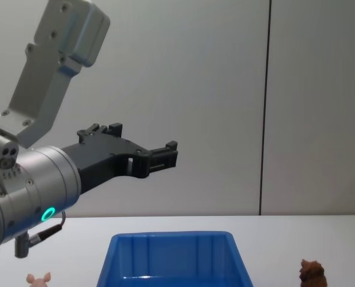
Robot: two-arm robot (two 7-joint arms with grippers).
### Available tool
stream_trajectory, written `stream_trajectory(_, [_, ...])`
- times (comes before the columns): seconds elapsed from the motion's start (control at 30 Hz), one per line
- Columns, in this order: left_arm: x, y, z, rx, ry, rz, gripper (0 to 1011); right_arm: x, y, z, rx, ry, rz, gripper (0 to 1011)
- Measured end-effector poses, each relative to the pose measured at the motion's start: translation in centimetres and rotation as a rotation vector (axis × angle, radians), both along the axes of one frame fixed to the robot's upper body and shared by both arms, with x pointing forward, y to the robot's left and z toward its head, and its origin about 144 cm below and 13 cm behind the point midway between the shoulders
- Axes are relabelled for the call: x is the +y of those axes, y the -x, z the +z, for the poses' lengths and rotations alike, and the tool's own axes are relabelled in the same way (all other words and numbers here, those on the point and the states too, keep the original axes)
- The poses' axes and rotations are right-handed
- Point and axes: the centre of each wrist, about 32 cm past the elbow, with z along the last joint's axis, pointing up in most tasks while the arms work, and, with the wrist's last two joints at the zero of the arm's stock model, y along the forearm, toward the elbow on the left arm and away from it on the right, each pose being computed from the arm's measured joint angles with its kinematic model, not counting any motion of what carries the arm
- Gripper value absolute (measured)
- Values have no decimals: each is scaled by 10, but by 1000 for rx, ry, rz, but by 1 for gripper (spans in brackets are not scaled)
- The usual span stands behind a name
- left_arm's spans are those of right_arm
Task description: Pick up the two dolls from the table and place them into the box.
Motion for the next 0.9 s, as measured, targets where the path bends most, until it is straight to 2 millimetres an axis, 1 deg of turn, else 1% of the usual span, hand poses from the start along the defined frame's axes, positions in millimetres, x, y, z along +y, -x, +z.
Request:
stream_trajectory(0.03, [0,0,0,0,0,0,1001,1,0,1,-6,2,5,268])
stream_trajectory(0.3, [0,0,0,0,0,0,1001,5,0,9,-52,19,31,224])
stream_trajectory(0.6, [0,0,0,0,0,0,1001,11,-1,26,-146,39,86,185])
stream_trajectory(0.9, [0,0,0,0,0,0,1001,20,-8,43,-226,32,183,142])
